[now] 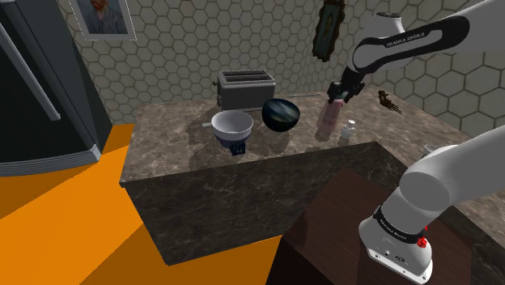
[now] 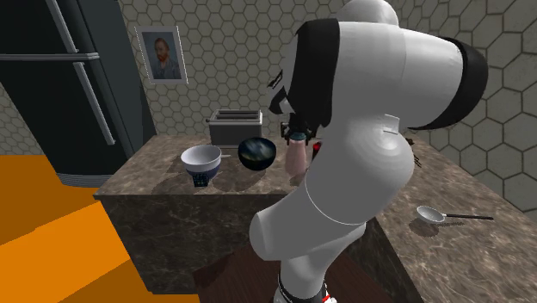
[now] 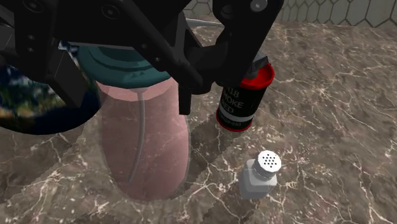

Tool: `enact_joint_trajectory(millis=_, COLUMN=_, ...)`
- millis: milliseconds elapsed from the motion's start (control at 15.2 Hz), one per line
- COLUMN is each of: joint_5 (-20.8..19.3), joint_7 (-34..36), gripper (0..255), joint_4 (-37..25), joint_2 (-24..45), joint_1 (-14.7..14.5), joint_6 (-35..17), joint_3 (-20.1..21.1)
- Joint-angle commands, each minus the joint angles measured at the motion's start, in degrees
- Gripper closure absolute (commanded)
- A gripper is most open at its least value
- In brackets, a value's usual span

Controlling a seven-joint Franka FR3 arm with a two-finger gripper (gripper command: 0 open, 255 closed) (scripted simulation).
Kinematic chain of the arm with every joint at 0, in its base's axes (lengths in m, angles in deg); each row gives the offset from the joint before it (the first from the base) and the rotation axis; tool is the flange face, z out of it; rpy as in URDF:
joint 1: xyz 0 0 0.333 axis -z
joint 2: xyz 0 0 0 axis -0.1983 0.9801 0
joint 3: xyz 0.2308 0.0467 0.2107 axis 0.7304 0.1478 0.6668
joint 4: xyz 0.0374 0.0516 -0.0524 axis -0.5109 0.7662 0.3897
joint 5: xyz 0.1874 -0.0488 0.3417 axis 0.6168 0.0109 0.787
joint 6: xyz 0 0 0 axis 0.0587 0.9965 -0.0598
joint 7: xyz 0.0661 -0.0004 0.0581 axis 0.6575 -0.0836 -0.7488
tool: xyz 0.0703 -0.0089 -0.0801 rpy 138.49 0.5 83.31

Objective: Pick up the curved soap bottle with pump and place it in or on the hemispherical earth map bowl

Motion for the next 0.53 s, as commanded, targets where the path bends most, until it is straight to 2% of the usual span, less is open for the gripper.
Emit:
enact_joint_trajectory(millis=0, joint_5=0.12, joint_7=-0.11, gripper=255, joint_4=-1.28, joint_2=-0.69, joint_1=-0.02, joint_6=1.96, joint_3=0.20)
enact_joint_trajectory(millis=462, joint_5=0.54, joint_7=-0.28, gripper=255, joint_4=-5.40, joint_2=-2.44, joint_1=-0.18, joint_6=7.80, joint_3=0.93)
